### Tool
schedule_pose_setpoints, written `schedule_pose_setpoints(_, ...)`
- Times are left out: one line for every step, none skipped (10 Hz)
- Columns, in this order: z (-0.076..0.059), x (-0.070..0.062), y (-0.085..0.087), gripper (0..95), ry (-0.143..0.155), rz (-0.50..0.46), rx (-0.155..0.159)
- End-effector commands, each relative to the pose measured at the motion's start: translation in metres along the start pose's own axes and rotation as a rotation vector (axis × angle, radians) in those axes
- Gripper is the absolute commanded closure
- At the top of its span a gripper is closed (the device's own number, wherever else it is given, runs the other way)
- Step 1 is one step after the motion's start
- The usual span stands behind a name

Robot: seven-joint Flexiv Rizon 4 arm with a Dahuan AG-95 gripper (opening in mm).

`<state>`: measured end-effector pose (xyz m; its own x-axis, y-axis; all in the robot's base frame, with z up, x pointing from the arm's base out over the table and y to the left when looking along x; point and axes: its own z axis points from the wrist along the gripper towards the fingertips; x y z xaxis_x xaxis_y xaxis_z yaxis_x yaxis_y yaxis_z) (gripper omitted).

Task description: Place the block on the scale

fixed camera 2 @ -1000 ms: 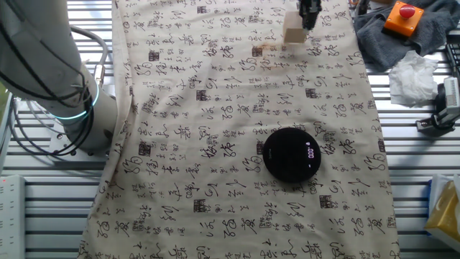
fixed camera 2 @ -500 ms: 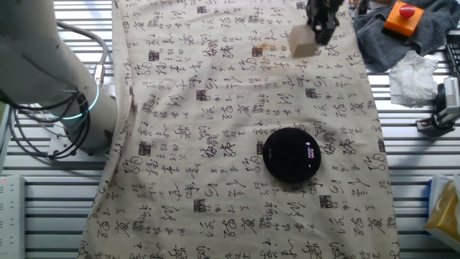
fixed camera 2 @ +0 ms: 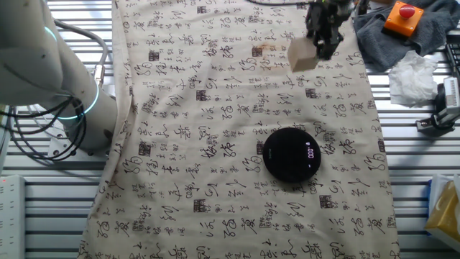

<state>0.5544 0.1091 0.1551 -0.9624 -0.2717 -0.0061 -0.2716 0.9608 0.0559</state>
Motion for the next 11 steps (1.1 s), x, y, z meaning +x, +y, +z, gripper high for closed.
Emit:
schedule_pose_setpoints(-0.005,0.013,-0.014,95.0,0.004,-0.029,0.0)
schedule_pose_setpoints(-0.006,0.018,-0.019,95.0,0.005,-0.038,0.0)
schedule_pose_setpoints(-0.007,0.031,-0.035,95.0,0.001,-0.064,-0.003)
schedule_pose_setpoints(-0.007,0.034,-0.04,95.0,-0.002,-0.071,-0.004)
schedule_pose_setpoints(-0.006,0.04,-0.049,95.0,-0.008,-0.079,-0.006)
schedule_pose_setpoints(-0.005,0.043,-0.053,95.0,-0.011,-0.083,-0.009)
schedule_pose_setpoints(-0.002,0.048,-0.062,95.0,-0.017,-0.092,-0.012)
schedule_pose_setpoints(-0.001,0.051,-0.068,95.0,-0.019,-0.097,-0.014)
schedule_pose_setpoints(-0.001,0.052,-0.07,95.0,-0.021,-0.098,-0.014)
schedule_pose_setpoints(-0.003,0.053,-0.073,95.0,-0.021,-0.098,-0.013)
schedule_pose_setpoints(-0.003,0.053,-0.073,95.0,-0.021,-0.097,-0.015)
